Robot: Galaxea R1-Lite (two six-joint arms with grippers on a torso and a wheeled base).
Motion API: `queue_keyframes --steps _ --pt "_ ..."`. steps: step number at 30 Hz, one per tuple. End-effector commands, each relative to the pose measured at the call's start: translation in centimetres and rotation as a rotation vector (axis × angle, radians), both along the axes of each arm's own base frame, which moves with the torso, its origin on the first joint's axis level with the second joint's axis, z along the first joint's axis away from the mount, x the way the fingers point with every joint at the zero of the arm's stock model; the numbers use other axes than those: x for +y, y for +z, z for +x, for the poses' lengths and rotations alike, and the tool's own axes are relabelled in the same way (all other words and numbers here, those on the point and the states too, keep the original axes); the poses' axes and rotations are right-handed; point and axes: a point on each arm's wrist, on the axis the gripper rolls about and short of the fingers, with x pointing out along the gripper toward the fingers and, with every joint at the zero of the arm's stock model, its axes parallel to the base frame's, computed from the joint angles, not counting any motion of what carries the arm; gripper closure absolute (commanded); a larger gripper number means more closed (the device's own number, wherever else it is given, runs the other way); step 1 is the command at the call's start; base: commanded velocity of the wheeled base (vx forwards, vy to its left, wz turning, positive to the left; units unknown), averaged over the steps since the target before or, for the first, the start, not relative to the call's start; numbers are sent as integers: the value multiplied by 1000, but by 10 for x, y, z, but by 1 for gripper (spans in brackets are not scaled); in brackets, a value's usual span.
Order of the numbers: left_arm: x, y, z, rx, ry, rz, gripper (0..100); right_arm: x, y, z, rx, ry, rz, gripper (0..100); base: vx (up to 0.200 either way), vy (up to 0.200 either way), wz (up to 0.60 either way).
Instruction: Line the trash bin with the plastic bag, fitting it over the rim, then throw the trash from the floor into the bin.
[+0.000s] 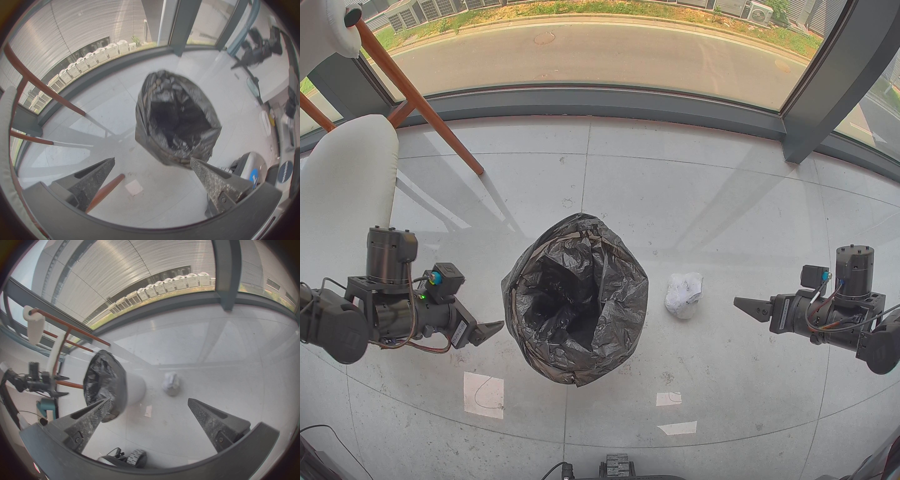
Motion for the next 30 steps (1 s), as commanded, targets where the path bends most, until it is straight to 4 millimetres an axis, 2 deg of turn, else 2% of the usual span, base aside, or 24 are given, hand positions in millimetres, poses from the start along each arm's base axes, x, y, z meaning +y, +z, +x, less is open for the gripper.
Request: queue_keyframes --steps 1,8,10,13,21,25,30 --pt "3 27 -26 -82 -38 -80 0 -13 -31 11 104 -37 -53 0 0 0 0" --pt "8 37 -44 -129 -49 -101 0 -6 -51 26 84 -8 -77 0 0 0 0" --pt "10 46 -47 -157 -22 -113 0 0 -57 41 35 -1 -61 0 0 0 0" --pt "12 50 -49 -168 6 -131 0 5 -65 65 -1 -4 -53 0 -200 0 0" --pt "14 46 -58 -155 4 -137 0 18 -62 121 -71 -4 -41 0 -200 0 0" --pt "15 43 -60 -147 6 -136 0 19 -56 131 -37 -4 -50 0 -200 0 0" --pt "15 50 -61 -191 14 -143 0 20 -51 151 -30 -20 -56 0 0 80 0"
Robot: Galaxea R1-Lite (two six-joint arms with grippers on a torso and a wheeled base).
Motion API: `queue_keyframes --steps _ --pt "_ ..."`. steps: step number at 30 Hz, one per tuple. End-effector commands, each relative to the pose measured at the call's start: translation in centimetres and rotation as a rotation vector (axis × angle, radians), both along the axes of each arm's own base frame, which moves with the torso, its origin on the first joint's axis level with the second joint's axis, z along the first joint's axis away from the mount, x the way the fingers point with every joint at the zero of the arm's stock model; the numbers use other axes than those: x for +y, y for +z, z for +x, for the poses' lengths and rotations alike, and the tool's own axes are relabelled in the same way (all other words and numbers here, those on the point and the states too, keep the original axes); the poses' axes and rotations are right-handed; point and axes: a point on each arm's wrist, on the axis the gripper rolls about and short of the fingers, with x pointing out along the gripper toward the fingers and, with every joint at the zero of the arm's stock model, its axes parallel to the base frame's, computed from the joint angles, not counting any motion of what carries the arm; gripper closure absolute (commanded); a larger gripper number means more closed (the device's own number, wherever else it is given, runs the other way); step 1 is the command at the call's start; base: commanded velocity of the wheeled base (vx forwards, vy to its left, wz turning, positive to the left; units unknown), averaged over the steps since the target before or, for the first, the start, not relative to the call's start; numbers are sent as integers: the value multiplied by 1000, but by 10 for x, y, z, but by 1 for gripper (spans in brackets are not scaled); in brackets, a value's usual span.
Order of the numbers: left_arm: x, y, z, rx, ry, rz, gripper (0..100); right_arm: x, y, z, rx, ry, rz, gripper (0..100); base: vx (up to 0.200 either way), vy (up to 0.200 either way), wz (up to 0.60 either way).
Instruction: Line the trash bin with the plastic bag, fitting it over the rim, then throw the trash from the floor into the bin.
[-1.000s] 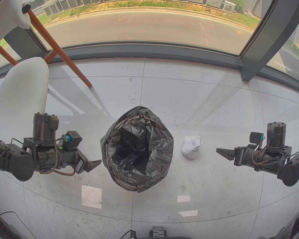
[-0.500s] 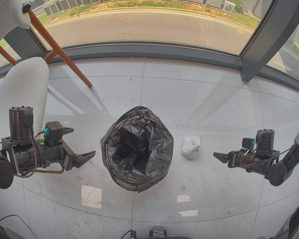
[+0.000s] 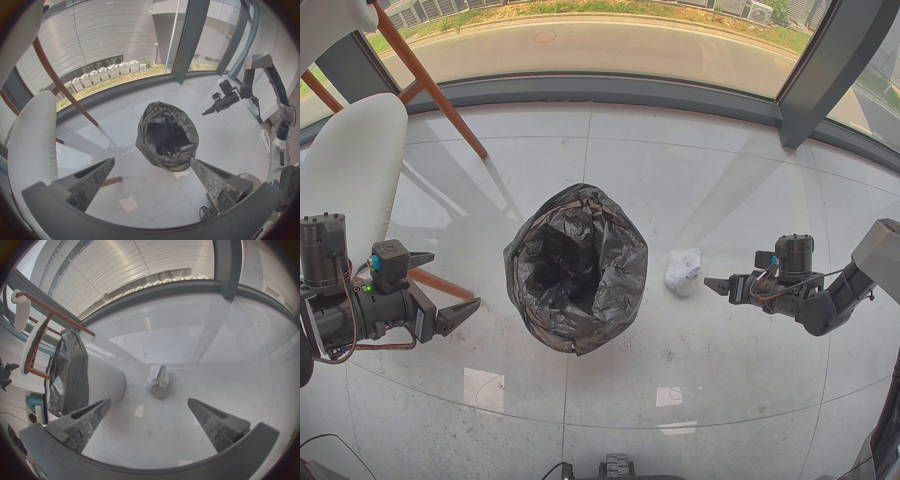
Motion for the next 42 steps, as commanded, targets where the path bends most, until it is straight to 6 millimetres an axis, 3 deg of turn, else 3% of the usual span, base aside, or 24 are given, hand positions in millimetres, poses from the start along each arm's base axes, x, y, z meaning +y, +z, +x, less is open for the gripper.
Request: queue_keyframes --steps 1,11,13,17,21,29,32,36,39,42 --pt "2 8 -3 -61 21 -10 0 2 -6 27 4 -16 -7 0 0 200 0" --pt "7 12 0 -107 117 -7 0 12 -25 62 -5 17 -57 0 0 200 0" --pt "7 14 1 -112 120 -8 0 12 -37 76 -10 9 -59 0 0 200 0" --pt "7 13 2 -104 120 -12 0 -3 -52 95 -32 -15 -90 0 0 150 0" --pt "7 12 2 -87 131 -54 0 -16 -47 105 -64 -49 -92 0 0 0 0" --pt "6 12 1 -69 81 -99 0 -38 -12 89 -87 -95 -83 0 0 -25 0" --pt "6 10 1 -59 84 -102 0 -40 3 66 -66 -82 -76 0 0 -200 0" --pt "6 10 1 -65 97 -93 0 -40 6 32 -7 -37 -65 0 0 -100 0" --pt "6 13 3 -78 119 -90 0 -46 5 32 -12 -49 -67 0 0 0 0" --pt "6 18 4 -96 130 -90 0 -57 3 50 -45 -83 -70 0 0 0 0"
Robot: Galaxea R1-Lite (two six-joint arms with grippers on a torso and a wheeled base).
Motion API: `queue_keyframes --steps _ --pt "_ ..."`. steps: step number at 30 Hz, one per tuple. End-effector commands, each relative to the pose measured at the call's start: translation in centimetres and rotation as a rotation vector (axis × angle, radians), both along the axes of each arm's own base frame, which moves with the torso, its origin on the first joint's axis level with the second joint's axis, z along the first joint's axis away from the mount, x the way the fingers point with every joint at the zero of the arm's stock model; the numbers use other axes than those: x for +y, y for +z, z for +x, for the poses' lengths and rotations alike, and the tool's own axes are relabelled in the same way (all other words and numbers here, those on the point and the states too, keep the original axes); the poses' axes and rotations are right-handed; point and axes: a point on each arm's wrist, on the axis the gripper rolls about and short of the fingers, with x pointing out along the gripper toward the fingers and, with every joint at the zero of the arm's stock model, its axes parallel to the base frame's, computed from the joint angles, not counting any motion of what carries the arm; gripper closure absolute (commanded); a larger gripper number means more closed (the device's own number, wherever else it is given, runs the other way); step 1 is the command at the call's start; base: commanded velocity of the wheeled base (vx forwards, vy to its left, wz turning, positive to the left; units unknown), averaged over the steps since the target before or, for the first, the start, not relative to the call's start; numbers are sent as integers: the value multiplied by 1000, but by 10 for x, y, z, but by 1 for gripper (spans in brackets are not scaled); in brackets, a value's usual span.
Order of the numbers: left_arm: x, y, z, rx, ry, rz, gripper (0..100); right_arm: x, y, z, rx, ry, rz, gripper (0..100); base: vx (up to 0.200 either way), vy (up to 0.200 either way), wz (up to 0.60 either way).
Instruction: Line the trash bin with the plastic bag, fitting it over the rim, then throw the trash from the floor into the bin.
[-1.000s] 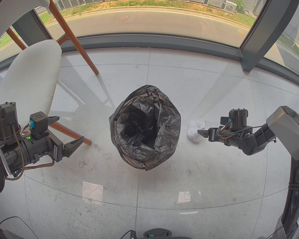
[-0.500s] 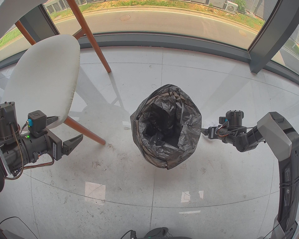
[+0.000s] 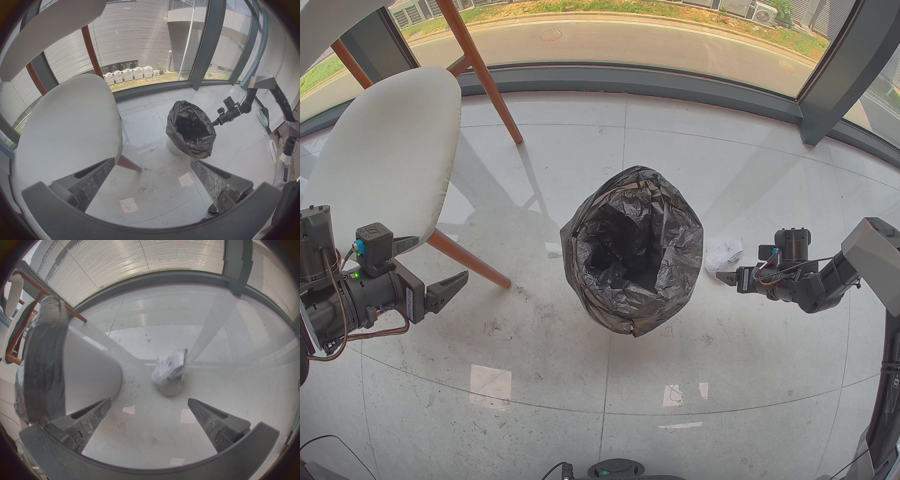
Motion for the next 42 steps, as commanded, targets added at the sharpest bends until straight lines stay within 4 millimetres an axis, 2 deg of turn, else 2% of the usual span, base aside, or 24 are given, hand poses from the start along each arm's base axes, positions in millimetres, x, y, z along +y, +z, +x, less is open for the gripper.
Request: queue_keyframes --steps 1,3,7,10,11,13,15,19,26,27,31,33,35,36,37,40,42 --pt "0 6 3 -22 23 2 0 -15 22 12 -90 -26 4 0 0 0 0" --pt "0 7 3 -24 22 3 0 -14 21 17 -93 -26 4 0 0 0 0" --pt "0 8 4 -29 22 2 0 -7 13 44 -138 -11 6 0 0 0 0" --pt "-1 8 4 -30 24 2 0 1 10 53 -152 4 8 0 0 0 0" --pt "-1 7 6 -23 24 4 0 5 4 64 -162 12 10 0 0 0 0" --pt "-1 7 7 -23 24 4 0 10 -1 69 -162 20 10 0 0 0 0" --pt "-1 7 8 -23 24 4 0 16 -14 83 -163 28 9 0 0 0 0" --pt "-1 7 8 -24 24 2 0 13 -38 101 -178 30 -19 0 0 0 0" --pt "-2 7 9 -22 25 1 0 2 -63 109 -152 14 -35 0 0 0 0" --pt "-2 7 9 -22 25 1 0 0 -66 110 -152 11 -36 100 0 0 0" --pt "-2 7 9 -21 25 0 0 -3 -69 114 -169 6 -34 100 0 0 0" --pt "-1 8 9 -23 26 -1 0 -3 -62 115 -182 4 -34 100 0 0 0" --pt "-2 8 9 -24 25 -1 0 -4 -39 114 -218 0 -26 100 0 0 0" --pt "-2 8 9 -26 25 -1 0 -4 -34 114 -223 -1 -24 100 0 0 0" --pt "-2 9 9 -27 25 -2 0 -5 -5 108 -258 -3 -17 100 0 0 0" --pt "-1 10 9 -30 28 -7 0 -20 55 87 -312 -25 1 100 0 0 0" --pt "-1 11 8 -33 28 -9 0 -25 84 71 -328 -27 8 100 0 0 0"
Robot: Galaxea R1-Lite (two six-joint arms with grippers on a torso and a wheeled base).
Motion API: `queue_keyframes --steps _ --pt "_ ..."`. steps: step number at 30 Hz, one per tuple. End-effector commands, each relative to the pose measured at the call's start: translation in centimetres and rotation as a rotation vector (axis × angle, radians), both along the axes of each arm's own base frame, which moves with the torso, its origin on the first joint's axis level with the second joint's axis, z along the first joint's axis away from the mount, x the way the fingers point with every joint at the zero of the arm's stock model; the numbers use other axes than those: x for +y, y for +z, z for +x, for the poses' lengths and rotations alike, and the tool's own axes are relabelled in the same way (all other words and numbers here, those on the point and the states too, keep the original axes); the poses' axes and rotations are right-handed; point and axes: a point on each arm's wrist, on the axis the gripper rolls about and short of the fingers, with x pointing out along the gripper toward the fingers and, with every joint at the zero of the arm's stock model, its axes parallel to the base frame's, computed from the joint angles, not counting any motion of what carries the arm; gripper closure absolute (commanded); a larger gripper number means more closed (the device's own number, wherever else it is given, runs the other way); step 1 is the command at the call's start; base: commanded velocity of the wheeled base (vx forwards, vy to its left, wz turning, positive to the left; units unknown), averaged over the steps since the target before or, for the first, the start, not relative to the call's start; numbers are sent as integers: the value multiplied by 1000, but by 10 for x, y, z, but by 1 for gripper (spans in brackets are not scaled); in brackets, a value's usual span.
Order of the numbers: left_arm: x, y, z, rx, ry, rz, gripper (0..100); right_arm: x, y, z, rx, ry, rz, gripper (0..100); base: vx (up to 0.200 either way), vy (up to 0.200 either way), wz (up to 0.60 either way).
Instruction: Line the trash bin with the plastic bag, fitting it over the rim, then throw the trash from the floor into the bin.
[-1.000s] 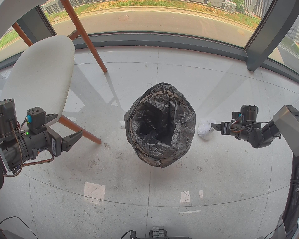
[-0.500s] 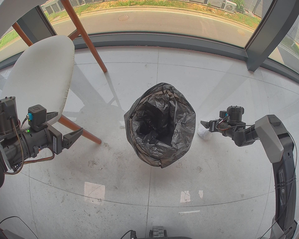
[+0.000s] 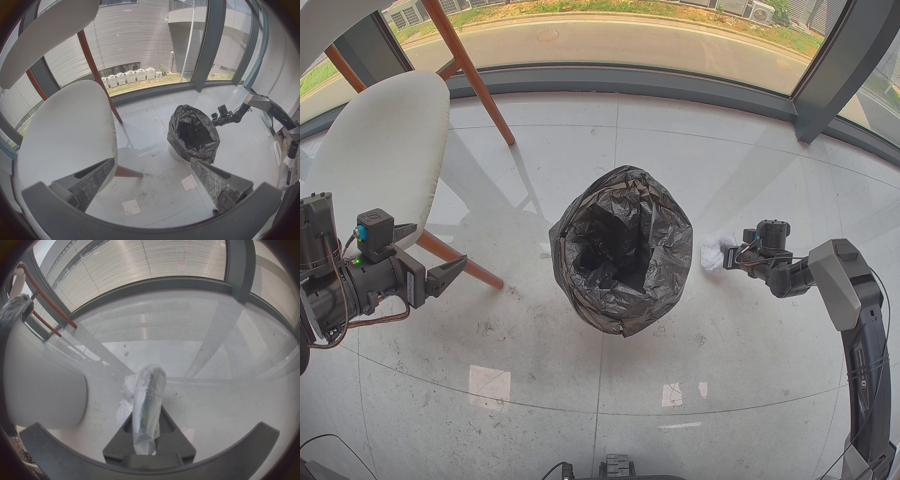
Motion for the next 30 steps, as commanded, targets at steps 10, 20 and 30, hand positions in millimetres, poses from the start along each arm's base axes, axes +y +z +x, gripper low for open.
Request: queue_keyframes --steps 10,20,30 --pt "1 0 -2 -1 0 4 0 -6 221 -207 41 270 174 100 0 0 0" --pt "1 -4 -3 16 -2 9 0 70 205 -279 93 600 174 100 0 0 0" --pt "1 -6 -4 22 -2 10 0 122 184 -257 61 725 178 100 0 0 0"
